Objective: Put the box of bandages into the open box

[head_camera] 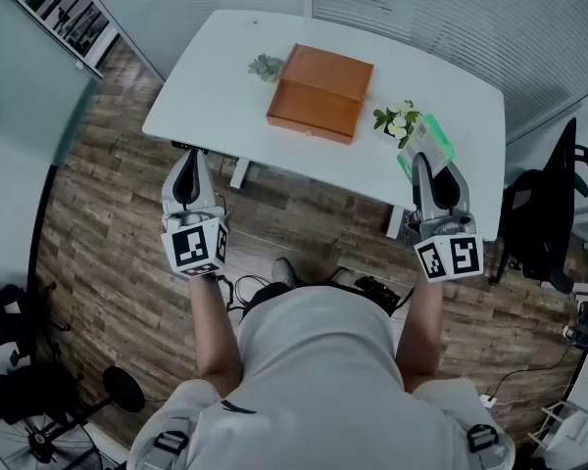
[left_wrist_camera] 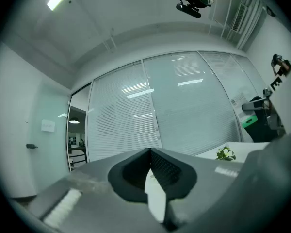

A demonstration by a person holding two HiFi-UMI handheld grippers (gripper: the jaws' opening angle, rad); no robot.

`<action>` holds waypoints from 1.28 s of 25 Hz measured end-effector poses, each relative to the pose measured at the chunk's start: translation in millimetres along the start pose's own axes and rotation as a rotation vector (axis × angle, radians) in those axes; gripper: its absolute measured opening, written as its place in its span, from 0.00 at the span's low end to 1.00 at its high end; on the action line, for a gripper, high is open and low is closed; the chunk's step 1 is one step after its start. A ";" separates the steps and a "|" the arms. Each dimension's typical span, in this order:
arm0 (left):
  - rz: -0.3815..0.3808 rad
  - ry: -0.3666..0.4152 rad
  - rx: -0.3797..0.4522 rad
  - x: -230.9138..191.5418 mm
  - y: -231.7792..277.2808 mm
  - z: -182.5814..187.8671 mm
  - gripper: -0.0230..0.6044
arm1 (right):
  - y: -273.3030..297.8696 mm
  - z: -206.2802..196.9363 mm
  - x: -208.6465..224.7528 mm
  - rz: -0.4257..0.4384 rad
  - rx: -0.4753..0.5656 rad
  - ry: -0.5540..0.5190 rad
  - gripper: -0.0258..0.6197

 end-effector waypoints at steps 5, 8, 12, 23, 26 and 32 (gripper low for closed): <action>-0.002 0.002 -0.001 1.3 -0.2 0.7 0.05 | -1.7 4.1 1.8 0.001 0.031 0.028 0.18; -0.002 0.007 -0.003 1.4 1.1 -0.6 0.05 | -0.7 3.3 3.1 0.000 0.032 0.030 0.18; -0.001 0.010 -0.002 -0.2 1.3 -0.1 0.05 | 1.4 3.8 1.6 0.007 0.030 0.029 0.18; -0.013 0.005 -0.004 -7.6 8.3 -5.4 0.05 | 9.6 -0.5 -4.4 -0.004 0.017 0.025 0.18; -0.020 0.002 -0.003 -16.3 14.9 -8.6 0.05 | 16.1 -2.4 -9.6 -0.015 0.012 0.022 0.18; -0.042 -0.005 0.000 -33.9 43.3 -16.8 0.05 | 33.2 -6.7 -14.0 -0.052 0.001 0.009 0.18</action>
Point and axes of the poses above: the fingertips, and each gripper's own axes: y forward along the fingers, x to its right, z out of its top, the point moved 3 cm from there along -y, backward along the fingers, and after that the axes turned 13 degrees about z, right-handed, at the moved point
